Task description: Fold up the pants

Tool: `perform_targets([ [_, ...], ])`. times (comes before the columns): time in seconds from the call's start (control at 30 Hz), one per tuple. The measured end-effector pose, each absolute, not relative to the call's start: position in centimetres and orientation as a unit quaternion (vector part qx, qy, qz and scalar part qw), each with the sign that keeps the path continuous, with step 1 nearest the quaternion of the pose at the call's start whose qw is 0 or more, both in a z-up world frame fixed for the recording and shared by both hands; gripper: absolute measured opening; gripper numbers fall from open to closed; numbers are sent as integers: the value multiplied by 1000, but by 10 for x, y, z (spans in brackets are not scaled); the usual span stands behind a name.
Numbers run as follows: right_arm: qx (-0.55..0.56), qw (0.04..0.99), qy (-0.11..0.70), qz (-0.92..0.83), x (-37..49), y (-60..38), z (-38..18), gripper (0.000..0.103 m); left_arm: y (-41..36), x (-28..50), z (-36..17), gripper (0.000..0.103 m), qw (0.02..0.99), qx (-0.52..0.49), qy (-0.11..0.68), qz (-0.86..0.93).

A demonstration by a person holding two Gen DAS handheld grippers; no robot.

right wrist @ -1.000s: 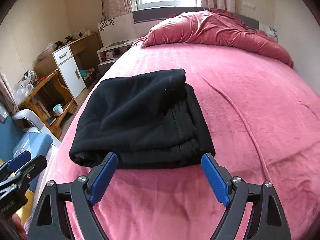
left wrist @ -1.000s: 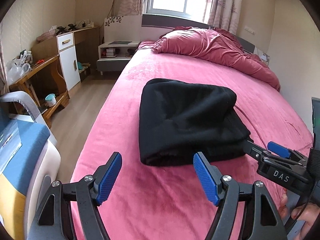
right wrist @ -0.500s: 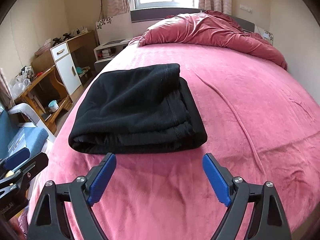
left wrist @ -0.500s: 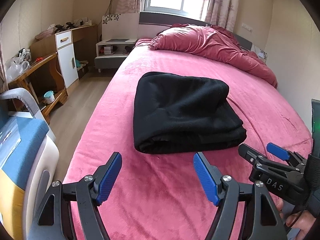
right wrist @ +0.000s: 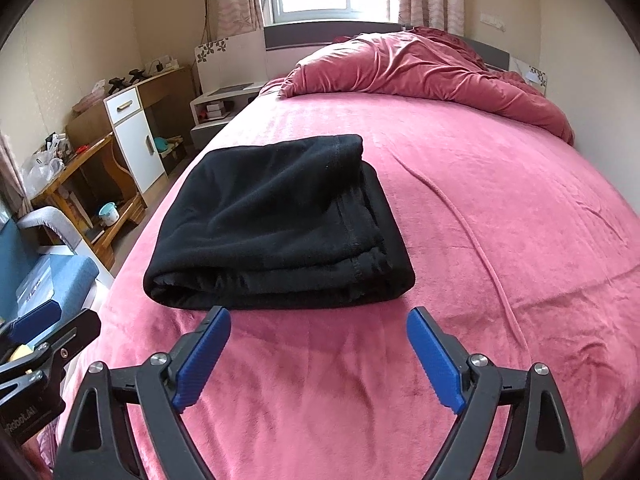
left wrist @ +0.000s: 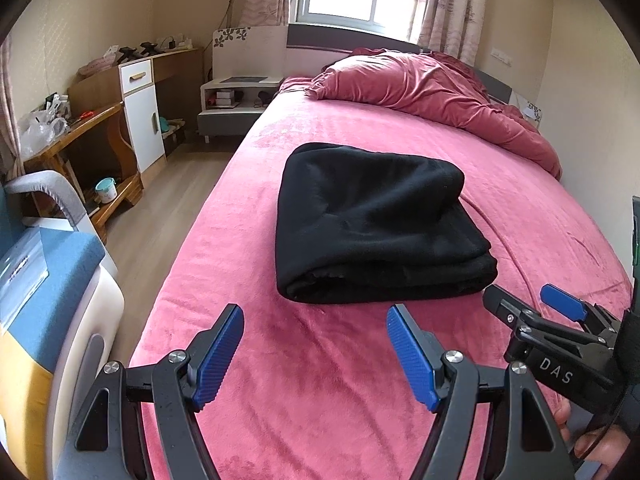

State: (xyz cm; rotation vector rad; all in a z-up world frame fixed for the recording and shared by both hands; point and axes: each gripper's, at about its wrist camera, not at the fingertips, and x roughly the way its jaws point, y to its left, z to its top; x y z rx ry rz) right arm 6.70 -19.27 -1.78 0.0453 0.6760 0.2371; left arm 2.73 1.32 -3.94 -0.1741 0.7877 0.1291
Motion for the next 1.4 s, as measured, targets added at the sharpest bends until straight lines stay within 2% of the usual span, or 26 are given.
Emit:
perform_targets([
  [1.4,14,935,334,117,65,-191,-25,91,16,19,-38,75,918,-77,378,87],
])
